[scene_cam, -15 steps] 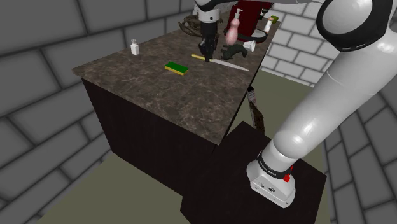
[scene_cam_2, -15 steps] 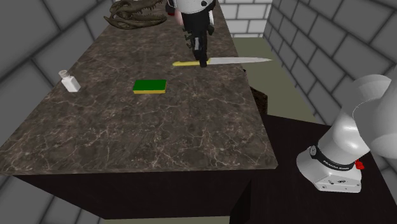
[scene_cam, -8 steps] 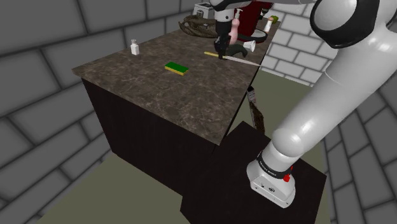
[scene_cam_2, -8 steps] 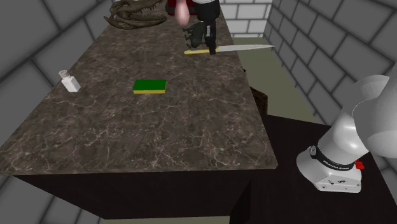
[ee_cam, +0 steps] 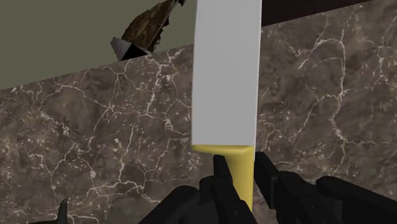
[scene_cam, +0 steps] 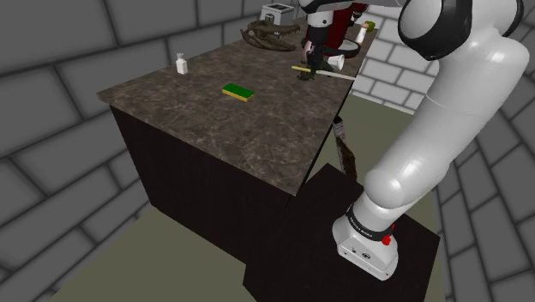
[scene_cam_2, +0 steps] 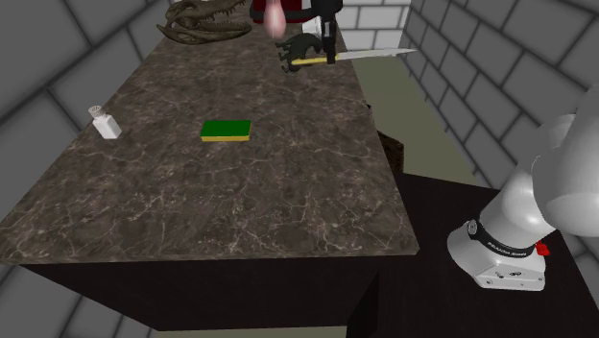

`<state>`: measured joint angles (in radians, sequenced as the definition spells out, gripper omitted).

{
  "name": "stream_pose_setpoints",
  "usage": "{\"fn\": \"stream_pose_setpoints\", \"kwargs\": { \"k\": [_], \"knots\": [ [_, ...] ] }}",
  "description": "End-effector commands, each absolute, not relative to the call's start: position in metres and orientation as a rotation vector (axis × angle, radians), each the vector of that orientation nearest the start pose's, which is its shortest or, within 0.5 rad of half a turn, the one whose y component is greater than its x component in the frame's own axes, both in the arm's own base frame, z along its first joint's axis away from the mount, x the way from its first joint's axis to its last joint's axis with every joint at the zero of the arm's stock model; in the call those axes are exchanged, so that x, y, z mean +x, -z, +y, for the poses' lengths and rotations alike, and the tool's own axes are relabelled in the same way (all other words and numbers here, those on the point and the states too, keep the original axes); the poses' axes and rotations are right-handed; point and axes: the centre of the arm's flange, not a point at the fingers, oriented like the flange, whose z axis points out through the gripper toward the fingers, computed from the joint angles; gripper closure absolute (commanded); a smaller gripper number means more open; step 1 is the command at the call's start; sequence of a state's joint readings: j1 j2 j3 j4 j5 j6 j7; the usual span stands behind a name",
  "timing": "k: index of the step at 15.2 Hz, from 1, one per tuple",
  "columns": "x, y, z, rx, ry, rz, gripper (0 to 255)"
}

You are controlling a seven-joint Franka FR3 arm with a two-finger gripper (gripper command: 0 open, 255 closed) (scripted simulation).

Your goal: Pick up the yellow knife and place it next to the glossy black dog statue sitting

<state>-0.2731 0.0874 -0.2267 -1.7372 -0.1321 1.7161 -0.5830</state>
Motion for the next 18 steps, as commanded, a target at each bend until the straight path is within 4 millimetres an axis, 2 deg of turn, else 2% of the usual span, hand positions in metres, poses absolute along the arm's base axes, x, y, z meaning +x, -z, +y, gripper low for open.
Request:
{"fn": "stream_pose_setpoints", "kwargs": {
  "k": [1, 5, 18],
  "knots": [
    [0.501, -0.51, -0.312, -3.199, -0.27, -0.177, 255],
    [0.496, -0.51, -0.363, -3.199, -0.27, -0.177, 255],
    [0.496, -0.441, -0.363, -3.199, -0.27, -0.177, 255]
  ]
}}
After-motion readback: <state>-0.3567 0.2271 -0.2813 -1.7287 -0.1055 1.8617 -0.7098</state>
